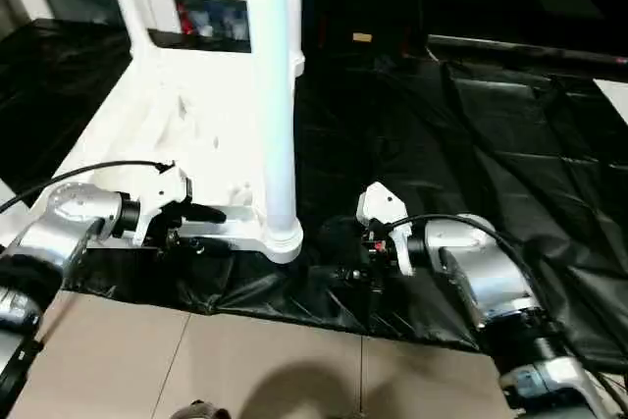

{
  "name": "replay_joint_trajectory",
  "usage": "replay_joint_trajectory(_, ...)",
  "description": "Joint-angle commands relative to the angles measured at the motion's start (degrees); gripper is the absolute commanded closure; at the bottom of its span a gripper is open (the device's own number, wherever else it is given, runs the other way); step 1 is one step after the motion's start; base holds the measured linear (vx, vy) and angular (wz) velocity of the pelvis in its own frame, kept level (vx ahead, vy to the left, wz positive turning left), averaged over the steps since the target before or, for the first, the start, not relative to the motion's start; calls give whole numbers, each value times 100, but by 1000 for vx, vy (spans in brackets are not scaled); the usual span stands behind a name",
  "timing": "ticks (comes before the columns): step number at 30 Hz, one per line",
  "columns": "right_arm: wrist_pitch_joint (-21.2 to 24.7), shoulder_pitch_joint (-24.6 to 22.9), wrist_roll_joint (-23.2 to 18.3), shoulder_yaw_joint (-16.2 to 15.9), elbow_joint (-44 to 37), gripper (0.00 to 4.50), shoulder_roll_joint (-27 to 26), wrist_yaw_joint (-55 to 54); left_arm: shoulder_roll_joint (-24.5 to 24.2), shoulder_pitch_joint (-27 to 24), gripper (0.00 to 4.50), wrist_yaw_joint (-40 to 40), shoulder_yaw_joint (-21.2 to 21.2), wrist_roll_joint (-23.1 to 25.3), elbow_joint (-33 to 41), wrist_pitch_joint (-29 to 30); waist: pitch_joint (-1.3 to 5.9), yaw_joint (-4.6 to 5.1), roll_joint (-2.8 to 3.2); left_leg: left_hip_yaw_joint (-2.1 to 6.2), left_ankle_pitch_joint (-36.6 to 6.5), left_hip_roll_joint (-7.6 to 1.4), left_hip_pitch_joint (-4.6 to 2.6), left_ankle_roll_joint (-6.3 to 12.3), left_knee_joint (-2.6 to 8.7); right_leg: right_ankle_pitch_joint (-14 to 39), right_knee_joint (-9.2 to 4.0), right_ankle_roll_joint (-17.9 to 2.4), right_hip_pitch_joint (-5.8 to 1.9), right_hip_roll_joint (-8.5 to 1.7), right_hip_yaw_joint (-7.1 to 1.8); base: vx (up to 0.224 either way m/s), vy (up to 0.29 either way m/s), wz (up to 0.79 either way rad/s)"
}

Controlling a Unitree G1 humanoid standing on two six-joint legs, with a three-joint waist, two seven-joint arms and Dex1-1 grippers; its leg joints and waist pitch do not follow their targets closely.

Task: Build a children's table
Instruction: Rotate table base, then rotate leg to tighten

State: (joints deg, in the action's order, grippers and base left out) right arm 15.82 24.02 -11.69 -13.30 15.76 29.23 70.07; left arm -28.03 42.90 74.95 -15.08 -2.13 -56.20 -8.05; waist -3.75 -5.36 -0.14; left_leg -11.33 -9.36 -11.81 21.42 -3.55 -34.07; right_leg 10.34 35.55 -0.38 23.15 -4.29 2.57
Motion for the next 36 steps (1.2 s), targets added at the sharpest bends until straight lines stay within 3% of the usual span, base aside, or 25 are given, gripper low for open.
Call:
replay_joint_trajectory(1, 104, -86, -67, 15, -155, 0, 70, 38, 44, 141, 221, 91, -31, 90, -149, -110, 411, -24, 80, 100, -1884, -149, -131, -94, 424, 1537, -473, -1279, -223, -358, -209, 0, 0, 0)
replay_joint_trajectory(3, 176, -112, -74, 21, -222, 0, 90, 25, 97, 232, 241, 206, 11, 67, -329, -91, 411, -25, 53, 98, -1883, -146, -128, -90, 425, 1521, -483, -1275, -236, -356, -208, 0, 0, 0)
replay_joint_trajectory(13, 313, -186, -99, 30, -368, 0, 116, -15, 136, 434, 311, 497, 35, 147, -780, -49, 417, -31, 67, 97, -1836, -152, -137, -77, 425, 1368, -475, -1369, -246, -357, -202, 0, 0, 0)
replay_joint_trajectory(15, 311, -183, -93, 33, -362, 0, 113, -13, 135, 453, 345, 525, 37, 160, -819, -47, 417, -35, 65, 98, -1854, -152, -138, -83, 425, 1373, -472, -1380, -251, -362, -202, 0, 0, 0)
replay_joint_trajectory(23, 282, -172, -86, 53, -375, 0, 66, -34, 103, 518, 389, 619, 32, 257, -990, -86, 415, -42, 52, 97, -1820, -160, -136, -73, 427, 1343, -467, -1403, -256, -372, -203, 0, 0, 0)
replay_joint_trajectory(31, -90, 50, 162, 28, 52, 0, -522, -798, 322, 388, 442, 617, 226, 26, -809, 192, 425, 12, 74, 103, -1763, -165, -134, -144, 443, 1183, -449, -1483, -242, -387, -203, 0, 0, 0)
replay_joint_trajectory(32, -187, 139, 353, -7, 264, 0, -676, -1155, 406, 308, 442, 458, 200, 59, -708, 181, 431, 8, 38, 91, -1738, -168, -146, -150, 436, 1108, -453, -1514, -237, -387, -207, 0, 0, 0)
replay_joint_trajectory(35, -403, 326, 600, -65, 706, 0, -983, -1672, 626, 92, 447, 101, 99, 159, -395, 127, 429, 31, 51, 93, -1708, -156, -133, -156, 430, 1105, -438, -1512, -247, -394, -209, 0, 0, 0)
replay_joint_trajectory(36, -501, 405, 639, -71, 877, 0, -1084, -1784, 730, 25, 447, -64, 85, 169, -258, 185, 425, 39, -43, 77, -1695, -156, -133, -122, 431, 1158, -458, -1486, -246, -387, -210, 0, 0, 0)
